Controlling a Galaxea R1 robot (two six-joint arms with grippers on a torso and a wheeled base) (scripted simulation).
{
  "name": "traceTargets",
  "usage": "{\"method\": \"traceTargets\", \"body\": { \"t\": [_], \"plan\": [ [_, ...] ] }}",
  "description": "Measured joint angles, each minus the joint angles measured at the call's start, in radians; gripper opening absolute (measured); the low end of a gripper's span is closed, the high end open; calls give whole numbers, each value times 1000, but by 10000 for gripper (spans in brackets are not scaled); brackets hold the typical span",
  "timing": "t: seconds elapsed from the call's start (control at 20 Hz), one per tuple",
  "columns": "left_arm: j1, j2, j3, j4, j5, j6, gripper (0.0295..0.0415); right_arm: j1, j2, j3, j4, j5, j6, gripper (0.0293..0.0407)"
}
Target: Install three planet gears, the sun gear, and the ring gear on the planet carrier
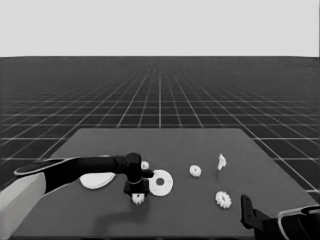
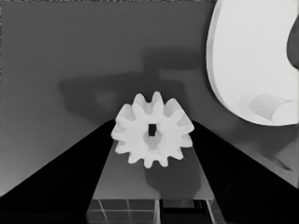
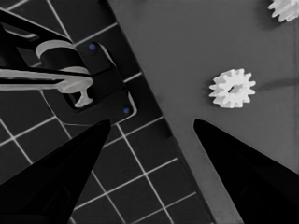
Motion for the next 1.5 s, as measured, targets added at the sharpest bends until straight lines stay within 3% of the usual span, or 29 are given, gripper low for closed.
{"method": "traceTargets", "body": {
  "t": [0.2, 0.3, 0.4, 0.7, 0.8, 1.2, 1.3, 1.5],
  "plan": [
    [0, 0, 0, 0, 0, 0, 312, 0, 0, 0, 0, 0, 0, 385],
    [-139, -24, 110, -139, 44, -75, 312, 0, 0, 0, 0, 0, 0, 385],
    [-200, -27, 131, -197, 47, -92, 312, 0, 0, 0, 0, 0, 0, 385],
    [-229, -28, 136, -227, 46, -97, 312, 0, 0, 0, 0, 0, 0, 385],
    [-239, 125, -18, -238, 46, -97, 312, 0, 0, 0, 0, 0, 0, 385],
    [-243, 207, -121, -243, 42, -76, 312, 0, 0, 0, 0, 0, 0, 385],
    [-129, 218, -174, -129, 28, -35, 312, 0, 0, 0, 0, 0, 0, 385],
    [-78, 226, -214, -80, 13, -8, 312, 0, 0, 0, 0, 0, 0, 385]
  ]
}}
